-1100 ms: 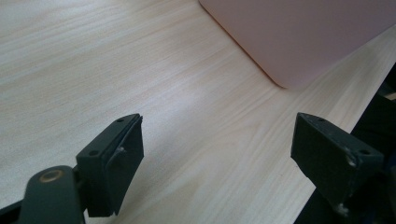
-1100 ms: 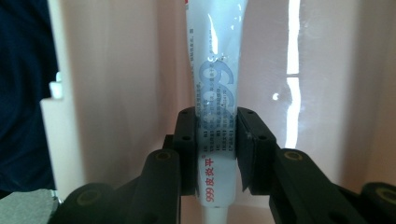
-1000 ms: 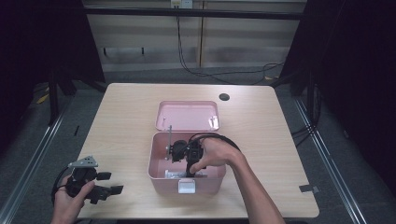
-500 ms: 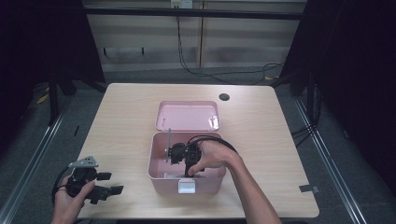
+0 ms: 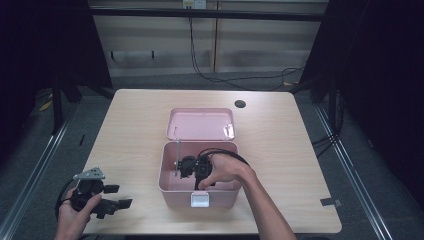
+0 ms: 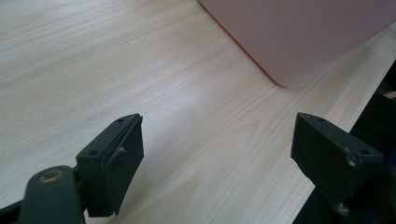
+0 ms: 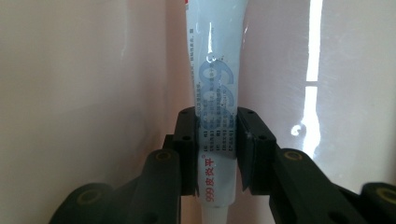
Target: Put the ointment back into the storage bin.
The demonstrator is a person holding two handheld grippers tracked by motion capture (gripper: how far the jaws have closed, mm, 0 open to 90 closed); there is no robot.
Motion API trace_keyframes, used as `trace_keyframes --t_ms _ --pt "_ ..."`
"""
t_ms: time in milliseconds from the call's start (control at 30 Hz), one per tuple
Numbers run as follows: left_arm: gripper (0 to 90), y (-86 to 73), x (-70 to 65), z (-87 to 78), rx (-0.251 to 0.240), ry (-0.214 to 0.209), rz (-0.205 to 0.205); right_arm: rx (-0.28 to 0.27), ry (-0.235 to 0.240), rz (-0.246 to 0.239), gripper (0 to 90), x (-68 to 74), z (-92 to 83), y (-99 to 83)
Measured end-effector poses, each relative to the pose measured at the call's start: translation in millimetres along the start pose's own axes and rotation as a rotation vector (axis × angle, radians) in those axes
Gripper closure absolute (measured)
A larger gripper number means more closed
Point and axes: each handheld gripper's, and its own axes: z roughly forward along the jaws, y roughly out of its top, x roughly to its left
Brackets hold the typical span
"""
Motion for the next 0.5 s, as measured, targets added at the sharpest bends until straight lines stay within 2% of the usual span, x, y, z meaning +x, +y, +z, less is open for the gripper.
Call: trace_keyframes --t_ms 233,467,500 --pt "17.0 0.2 0.3 0.2 0.004 -0.003 0.001 0.009 0.034 0.011 70.7 -1.6 7.5 0.4" --pt "17.0 0.2 0.3 0.1 0.005 -0.001 0.001 0.034 0.047 -0.001 70.7 -1.5 11.6 3.2" --pt "17.0 0.2 0.5 0.0 0.006 -0.001 -0.001 0.033 0.036 0.000 70.6 -1.4 12.1 3.6"
